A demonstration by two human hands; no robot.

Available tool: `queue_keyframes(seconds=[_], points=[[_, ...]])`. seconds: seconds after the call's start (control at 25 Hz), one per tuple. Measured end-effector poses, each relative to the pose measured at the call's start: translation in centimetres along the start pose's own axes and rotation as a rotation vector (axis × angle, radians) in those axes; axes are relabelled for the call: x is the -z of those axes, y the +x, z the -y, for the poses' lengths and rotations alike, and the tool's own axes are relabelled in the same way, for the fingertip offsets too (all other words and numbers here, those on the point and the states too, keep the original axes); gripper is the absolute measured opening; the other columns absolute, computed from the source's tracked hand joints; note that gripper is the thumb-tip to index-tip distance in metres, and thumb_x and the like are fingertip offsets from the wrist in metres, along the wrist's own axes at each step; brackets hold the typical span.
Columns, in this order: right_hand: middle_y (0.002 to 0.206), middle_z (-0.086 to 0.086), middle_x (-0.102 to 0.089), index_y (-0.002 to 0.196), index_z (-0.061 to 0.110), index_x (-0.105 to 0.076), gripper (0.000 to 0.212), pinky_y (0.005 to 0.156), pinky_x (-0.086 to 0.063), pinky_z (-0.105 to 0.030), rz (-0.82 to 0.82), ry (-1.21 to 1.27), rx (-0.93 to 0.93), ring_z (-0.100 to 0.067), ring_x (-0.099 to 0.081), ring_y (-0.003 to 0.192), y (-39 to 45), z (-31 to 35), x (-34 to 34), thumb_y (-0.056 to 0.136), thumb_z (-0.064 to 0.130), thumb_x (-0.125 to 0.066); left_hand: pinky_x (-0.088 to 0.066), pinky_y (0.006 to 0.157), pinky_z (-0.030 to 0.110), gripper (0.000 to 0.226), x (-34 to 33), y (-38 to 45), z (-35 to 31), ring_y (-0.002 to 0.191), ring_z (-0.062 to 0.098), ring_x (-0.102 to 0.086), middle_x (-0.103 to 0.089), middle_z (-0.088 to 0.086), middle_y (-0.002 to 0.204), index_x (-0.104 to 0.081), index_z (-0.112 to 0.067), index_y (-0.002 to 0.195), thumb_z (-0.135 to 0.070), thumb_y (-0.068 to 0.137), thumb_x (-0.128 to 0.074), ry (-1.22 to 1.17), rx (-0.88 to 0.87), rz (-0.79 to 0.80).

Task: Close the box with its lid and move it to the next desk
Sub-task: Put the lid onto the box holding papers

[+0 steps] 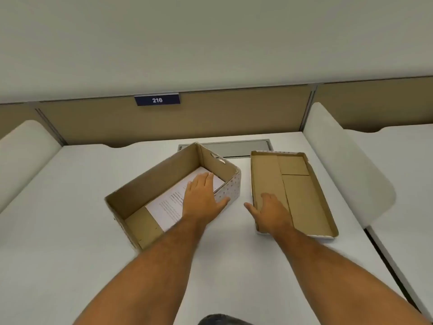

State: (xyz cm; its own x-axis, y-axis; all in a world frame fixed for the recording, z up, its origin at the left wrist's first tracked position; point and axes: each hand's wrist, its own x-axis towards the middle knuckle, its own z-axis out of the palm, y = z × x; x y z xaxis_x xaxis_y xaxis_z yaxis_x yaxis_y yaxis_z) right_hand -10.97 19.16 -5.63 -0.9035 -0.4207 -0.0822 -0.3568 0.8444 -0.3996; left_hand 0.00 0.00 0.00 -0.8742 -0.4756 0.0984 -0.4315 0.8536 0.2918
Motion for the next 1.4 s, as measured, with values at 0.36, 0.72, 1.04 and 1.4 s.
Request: queue_keyframes(seconds=[0.36, 0.72, 1.04, 1.4], points=[[0.107, -0.015, -0.074, 0.103, 0.005, -0.072, 0.017, 0.075, -0.057, -0.037, 0.127, 0.072, -0.117, -0.038, -0.072, 0.102, 2.6, 0.3, -2.4, 0.101, 0.012, -0.056, -0.041, 0.115, 0.042, 0.084, -0.2, 1.6, 0.5, 0.148, 0.020, -0.039, -0.045, -0.001, 0.161, -0.043, -0.023, 0.156, -0.060, 0.087, -0.073, -0.302, 0.161, 0.060], [0.093, -0.023, -0.072, 0.096, -0.003, -0.072, 0.014, 0.066, -0.067, -0.058, -0.476, 0.700, -0.072, -0.042, -0.069, 0.078, 3.8, 5.6, 9.0, 0.099, 0.009, -0.065, -0.043, 0.095, 0.032, 0.062, 0.4, 6.0, -0.1, 0.128, 0.018, -0.058, -0.062, 0.000, 0.146, -0.057, -0.019, 0.146, -0.054, 0.095, -0.065, -0.636, 0.163, 0.218], [0.109, 0.012, -0.081, 0.110, 0.044, -0.080, 0.020, 0.074, -0.067, -0.024, -0.552, 1.143, 0.261, -0.017, -0.078, 0.103, -3.5, 12.6, 18.0, 0.102, 0.030, -0.068, -0.054, 0.080, 0.028, 0.049, 3.0, 7.9, -2.2, 0.100, 0.010, -0.069, -0.075, -0.004, 0.112, -0.072, -0.025, 0.111, -0.067, 0.099, -0.050, -1.190, 0.266, 0.287], [0.118, 0.002, -0.082, 0.131, 0.033, -0.062, 0.033, 0.080, -0.069, -0.035, -0.150, 1.489, 0.252, -0.026, -0.079, 0.113, -4.8, 15.0, 16.4, 0.101, 0.019, -0.060, -0.060, 0.087, 0.044, 0.053, 9.8, 10.5, 5.4, 0.105, 0.023, -0.076, -0.082, -0.002, 0.108, -0.070, -0.024, 0.120, -0.067, 0.097, -0.051, -1.318, 0.315, 0.154]])
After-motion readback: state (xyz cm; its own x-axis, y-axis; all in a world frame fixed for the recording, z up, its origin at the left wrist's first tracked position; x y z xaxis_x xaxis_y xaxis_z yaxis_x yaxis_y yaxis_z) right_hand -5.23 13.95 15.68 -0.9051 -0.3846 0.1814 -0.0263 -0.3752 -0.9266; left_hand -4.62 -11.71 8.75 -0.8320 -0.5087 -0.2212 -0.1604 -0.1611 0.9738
